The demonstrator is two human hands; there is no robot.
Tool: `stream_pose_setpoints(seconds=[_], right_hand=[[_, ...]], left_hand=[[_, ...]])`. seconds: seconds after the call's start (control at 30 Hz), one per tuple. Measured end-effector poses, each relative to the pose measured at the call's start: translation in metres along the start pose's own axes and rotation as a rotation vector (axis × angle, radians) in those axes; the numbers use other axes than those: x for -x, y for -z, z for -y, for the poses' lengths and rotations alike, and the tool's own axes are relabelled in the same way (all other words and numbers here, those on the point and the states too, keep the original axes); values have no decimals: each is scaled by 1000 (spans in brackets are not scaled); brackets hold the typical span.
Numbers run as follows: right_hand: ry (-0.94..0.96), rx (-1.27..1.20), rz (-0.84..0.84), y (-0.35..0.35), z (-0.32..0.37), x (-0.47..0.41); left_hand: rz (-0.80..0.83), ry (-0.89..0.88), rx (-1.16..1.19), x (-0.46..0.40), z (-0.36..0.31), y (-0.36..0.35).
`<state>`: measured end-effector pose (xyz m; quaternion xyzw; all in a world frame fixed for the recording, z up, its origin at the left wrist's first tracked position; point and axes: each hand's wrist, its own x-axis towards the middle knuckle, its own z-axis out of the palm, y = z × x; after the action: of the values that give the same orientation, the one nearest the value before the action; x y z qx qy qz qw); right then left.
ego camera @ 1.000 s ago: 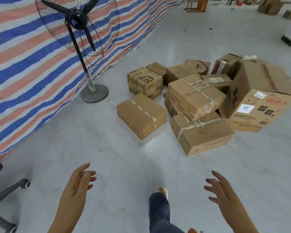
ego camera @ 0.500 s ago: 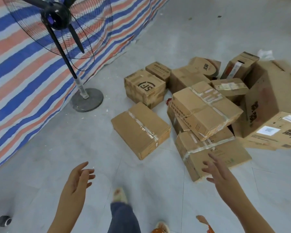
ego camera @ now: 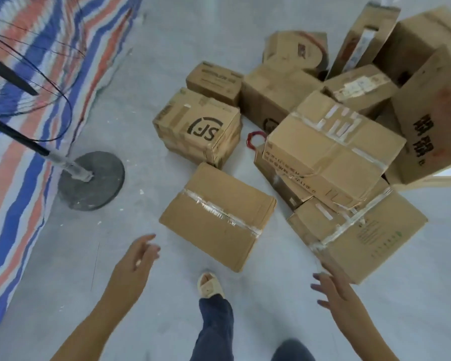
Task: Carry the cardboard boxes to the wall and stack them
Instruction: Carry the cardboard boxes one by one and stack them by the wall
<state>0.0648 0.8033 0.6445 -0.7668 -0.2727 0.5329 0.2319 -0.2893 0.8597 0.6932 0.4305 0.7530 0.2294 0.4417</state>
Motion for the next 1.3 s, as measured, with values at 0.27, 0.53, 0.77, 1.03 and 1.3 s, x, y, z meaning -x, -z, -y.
stream_pose_setpoints(seconds=[0.27,0.53,0.77,1.03,1.3], right_hand=[[-275,-131,42,-138,-1,-186],[-521,-65,41,-250,-123,-353],[-572,78,-88,-289,-210,-401],[-519,59,-301,-286,-190,-395],[-352,108,-379,-212,-79,-350]], left_hand=[[205,190,-284,-256,87,-55],[182,212,-640,-420,242,-163],[47,199,-804,-502,330,-192],[-111,273,-719,-516,307,-159],[-178,306,-508,-433,206,-92]])
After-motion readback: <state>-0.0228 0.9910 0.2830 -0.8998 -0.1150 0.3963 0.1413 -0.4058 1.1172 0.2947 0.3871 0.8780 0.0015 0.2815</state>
